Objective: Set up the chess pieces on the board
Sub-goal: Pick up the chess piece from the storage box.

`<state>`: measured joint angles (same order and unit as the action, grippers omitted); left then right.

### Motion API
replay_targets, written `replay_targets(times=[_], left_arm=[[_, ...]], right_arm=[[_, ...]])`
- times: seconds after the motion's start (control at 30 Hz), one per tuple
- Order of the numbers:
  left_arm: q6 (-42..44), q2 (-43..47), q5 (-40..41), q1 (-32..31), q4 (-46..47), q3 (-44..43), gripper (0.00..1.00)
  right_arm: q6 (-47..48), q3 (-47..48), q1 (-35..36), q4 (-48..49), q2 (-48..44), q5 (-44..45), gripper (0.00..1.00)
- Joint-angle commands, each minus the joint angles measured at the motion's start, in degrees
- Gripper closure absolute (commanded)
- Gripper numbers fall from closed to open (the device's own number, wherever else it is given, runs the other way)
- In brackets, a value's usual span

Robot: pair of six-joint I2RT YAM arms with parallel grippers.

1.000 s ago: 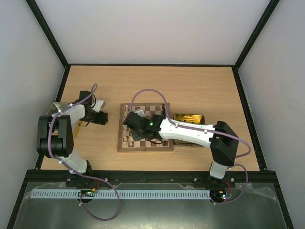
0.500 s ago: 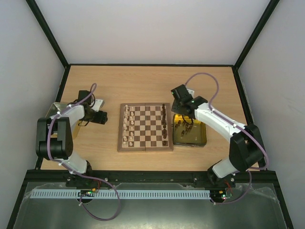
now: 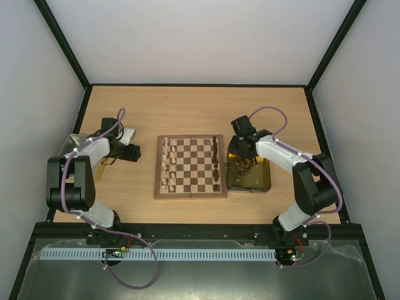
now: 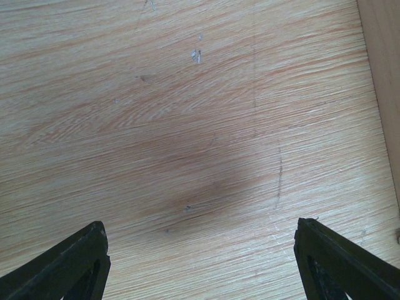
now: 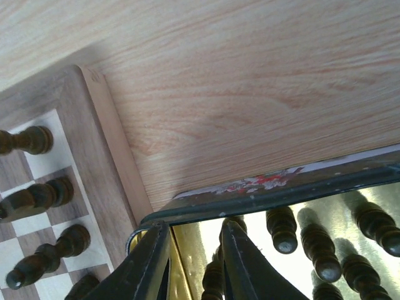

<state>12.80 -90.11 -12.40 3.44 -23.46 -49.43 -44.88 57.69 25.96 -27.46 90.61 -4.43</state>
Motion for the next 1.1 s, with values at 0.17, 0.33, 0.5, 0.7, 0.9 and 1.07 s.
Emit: replay_targets(times=[0.17,0.33,0.5,0.7,0.9,1.07], left_arm=[[-0.1,0.8,-1.3,0.3,-0.5,0.2,0.19],[-0.1,0.6,-1.4,0.3,-0.6,0.2,0.19],[0.1,0.5,-1.3,0.3,-0.6,0.3,0.19],[-0.1,0.5,-1.3,0.3,-0.7,0.2,0.19],[-0.1,0.7,-1.3,0.3,-0.7,0.2,0.19],[0.0,0.5,-1.5,0.3,-0.7,0.1,0.19]], right_arm=[[-0.6,-2.6,0.1,1.2,0.9,-0.6,0.78],[-0.4,-4.0,0.1,1.4,0.5,-1.2,0.78],[-0.2,-5.5,0.5,1.8,-0.3,-1.8,0.78],[0.5,-5.1,1.2,2.3,0.6,-1.3,0.78],[1.4,-3.4,1.2,2.3,2.9,-0.2,0.81],[1.5,-3.0,1.2,2.4,4.1,0.1,0.9]])
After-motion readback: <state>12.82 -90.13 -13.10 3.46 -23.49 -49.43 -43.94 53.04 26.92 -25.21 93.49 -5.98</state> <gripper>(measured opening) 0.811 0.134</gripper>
